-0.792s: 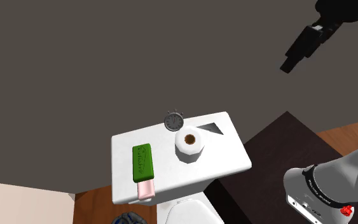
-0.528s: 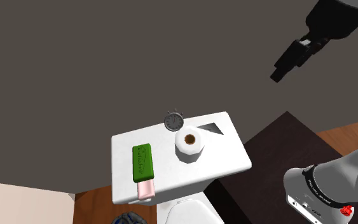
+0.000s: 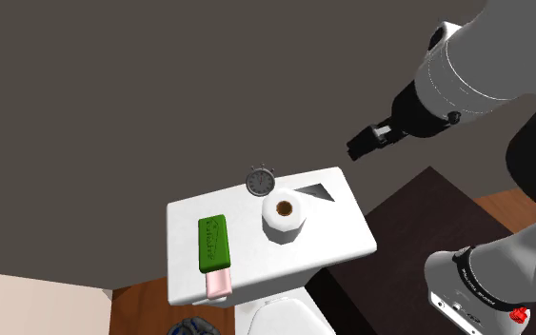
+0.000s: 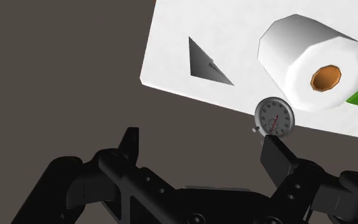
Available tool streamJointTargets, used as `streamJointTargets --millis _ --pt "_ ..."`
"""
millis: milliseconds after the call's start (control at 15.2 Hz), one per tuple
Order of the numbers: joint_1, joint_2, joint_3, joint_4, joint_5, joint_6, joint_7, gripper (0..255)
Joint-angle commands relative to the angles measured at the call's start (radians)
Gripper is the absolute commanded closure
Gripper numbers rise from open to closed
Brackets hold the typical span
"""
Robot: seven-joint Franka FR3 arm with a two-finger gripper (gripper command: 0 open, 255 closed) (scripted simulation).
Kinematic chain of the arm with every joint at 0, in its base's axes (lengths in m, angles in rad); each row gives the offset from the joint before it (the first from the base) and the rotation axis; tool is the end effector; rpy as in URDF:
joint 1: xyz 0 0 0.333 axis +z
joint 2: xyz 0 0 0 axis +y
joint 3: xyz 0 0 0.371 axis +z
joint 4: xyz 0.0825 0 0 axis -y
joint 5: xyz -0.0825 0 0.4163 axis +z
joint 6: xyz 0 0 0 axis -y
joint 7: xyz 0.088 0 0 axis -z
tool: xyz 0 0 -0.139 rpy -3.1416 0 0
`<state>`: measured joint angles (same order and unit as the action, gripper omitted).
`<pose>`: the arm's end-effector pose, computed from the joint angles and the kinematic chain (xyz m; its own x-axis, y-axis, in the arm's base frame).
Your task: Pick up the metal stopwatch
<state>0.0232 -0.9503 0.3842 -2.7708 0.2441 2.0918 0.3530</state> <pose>0.2730 0.1336 0.4617 0.9544 -0.1539 0.2559 -0.1554 -0.9877 -0.0143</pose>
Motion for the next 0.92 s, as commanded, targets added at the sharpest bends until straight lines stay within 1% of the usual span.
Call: streamJointTargets --millis 0,132,264,396,462,594,726,858 --pt "-0.001 0.014 0.087 -0.046 0.031 0.118 0.09 0" --pt "-0.017 0.056 0.186 -0.068 0.053 0.232 0.185 0" --pt "-0.055 0.111 0.297 -0.075 0.063 0.346 0.287 0" --pt "-0.123 0.173 0.422 -0.067 0.058 0.456 0.396 0" --pt "-0.17 0.202 0.492 -0.058 0.049 0.508 0.454 0" --pt "-0.292 0.251 0.648 -0.03 0.02 0.6 0.576 0" --pt "-0.447 0.274 0.822 0.011 -0.012 0.676 0.697 0" --pt "-0.615 0.262 1.0 0.064 -0.033 0.73 0.807 0"
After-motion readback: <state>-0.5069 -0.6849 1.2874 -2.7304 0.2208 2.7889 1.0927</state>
